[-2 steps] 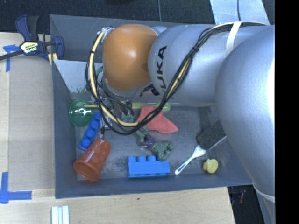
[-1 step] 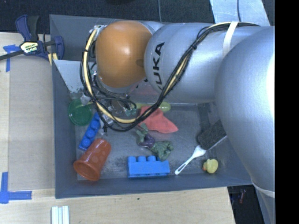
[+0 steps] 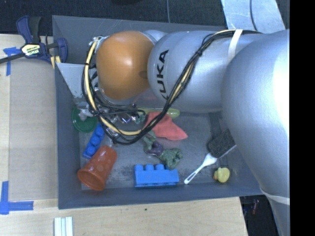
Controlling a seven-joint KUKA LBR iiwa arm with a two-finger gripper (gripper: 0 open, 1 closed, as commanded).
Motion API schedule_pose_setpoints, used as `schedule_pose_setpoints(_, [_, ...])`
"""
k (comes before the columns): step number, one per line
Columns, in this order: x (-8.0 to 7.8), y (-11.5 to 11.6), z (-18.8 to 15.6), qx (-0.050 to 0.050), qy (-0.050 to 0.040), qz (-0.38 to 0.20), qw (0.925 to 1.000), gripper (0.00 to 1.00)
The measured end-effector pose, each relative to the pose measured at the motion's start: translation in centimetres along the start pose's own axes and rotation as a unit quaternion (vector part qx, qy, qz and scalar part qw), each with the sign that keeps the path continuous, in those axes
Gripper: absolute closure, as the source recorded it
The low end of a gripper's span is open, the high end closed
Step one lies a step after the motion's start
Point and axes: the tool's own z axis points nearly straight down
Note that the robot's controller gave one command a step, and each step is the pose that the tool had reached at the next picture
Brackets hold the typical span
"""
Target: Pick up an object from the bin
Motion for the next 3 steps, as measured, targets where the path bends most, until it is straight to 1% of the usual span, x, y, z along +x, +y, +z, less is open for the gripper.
schedule_pose_setpoints(1, [0.2,0.0,6.4,0.001,-0.0024,-0.109,0.994,0.0])
schedule_pose_setpoints(2, [-2.1,-0.7,6.0,0.004,-0.0056,-0.179,0.9837,1.0])
schedule_pose_setpoints(3, [-2.1,-0.7,6.0,0.004,-0.0054,-0.179,0.9838,1.0])
